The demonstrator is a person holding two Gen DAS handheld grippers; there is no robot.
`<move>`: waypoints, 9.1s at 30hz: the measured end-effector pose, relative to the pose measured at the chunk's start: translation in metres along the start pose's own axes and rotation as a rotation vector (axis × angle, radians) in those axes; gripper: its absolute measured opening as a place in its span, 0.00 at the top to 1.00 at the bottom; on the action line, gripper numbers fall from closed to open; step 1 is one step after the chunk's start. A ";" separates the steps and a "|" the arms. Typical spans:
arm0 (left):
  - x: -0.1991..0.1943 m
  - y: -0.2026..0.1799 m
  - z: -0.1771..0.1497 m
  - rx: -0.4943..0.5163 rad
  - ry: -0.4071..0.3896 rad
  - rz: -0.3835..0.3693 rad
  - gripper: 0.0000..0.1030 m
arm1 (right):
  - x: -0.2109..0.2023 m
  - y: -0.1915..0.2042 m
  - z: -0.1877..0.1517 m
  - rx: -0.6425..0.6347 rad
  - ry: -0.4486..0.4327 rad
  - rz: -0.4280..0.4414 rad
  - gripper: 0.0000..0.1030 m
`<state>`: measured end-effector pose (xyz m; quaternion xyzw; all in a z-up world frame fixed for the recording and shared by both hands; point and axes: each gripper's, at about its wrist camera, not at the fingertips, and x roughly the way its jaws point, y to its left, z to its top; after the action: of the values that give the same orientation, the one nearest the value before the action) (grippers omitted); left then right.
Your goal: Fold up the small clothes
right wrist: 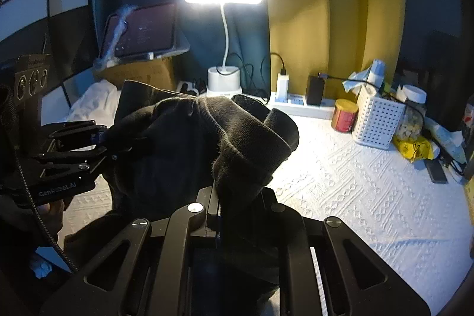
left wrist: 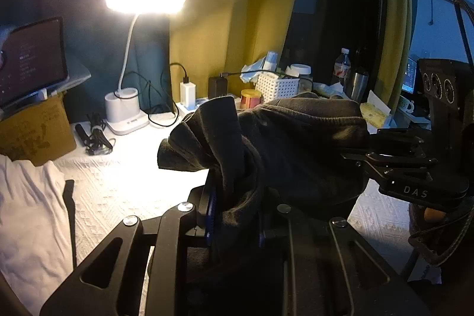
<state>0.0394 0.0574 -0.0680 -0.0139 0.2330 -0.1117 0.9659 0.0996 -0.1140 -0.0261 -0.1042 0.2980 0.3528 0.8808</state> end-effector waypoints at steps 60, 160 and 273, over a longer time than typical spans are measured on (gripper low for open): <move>-0.152 -0.010 0.030 0.105 -0.357 0.128 0.82 | -0.159 0.100 0.063 -0.218 -0.399 0.048 0.87; 0.024 0.151 -0.003 -0.061 0.167 0.204 0.82 | 0.150 0.064 0.076 -0.003 0.048 0.269 0.86; 0.034 0.182 -0.015 -0.282 0.280 0.251 0.41 | 0.203 -0.003 0.055 0.146 0.268 0.002 0.39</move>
<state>0.0999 0.2278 -0.1110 -0.1040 0.3780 0.0420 0.9190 0.2429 0.0193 -0.1041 -0.0856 0.4381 0.3140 0.8380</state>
